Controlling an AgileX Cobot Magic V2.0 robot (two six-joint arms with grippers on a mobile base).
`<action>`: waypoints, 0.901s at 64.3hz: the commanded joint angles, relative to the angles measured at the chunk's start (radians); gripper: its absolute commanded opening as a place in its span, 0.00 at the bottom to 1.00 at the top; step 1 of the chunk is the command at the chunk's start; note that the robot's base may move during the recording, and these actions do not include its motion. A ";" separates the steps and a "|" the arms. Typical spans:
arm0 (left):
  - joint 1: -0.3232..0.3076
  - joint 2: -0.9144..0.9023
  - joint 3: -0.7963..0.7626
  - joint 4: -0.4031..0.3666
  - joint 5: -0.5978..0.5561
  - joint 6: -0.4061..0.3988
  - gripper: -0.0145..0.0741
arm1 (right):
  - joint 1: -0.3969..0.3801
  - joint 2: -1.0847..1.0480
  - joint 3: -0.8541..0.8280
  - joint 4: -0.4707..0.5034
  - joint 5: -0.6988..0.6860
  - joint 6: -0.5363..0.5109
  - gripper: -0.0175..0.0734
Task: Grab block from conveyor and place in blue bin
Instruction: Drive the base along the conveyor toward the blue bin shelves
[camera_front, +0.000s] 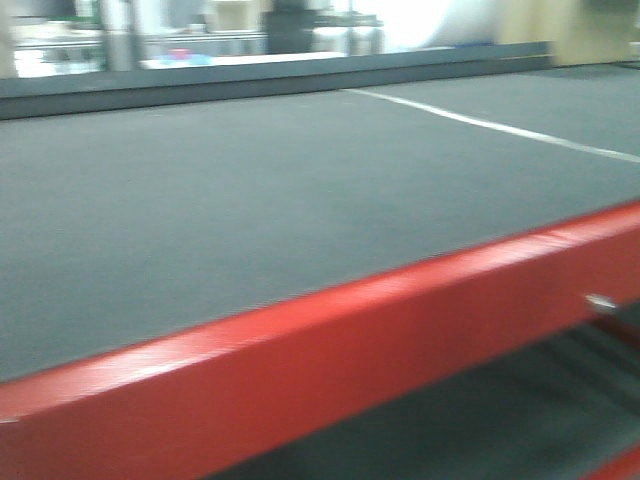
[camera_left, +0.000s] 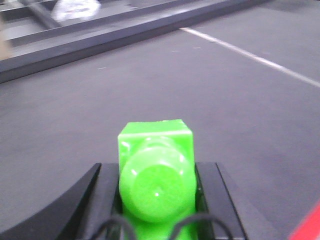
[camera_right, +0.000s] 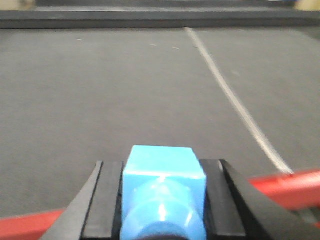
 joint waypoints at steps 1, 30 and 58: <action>-0.006 -0.005 -0.001 -0.007 -0.018 -0.004 0.04 | -0.001 -0.004 -0.008 -0.013 -0.013 -0.002 0.02; -0.006 -0.005 -0.001 -0.007 -0.018 -0.004 0.04 | -0.001 -0.004 -0.008 -0.013 -0.013 -0.002 0.02; -0.006 -0.005 -0.001 -0.007 -0.018 -0.004 0.04 | -0.001 -0.004 -0.008 -0.013 -0.013 -0.002 0.02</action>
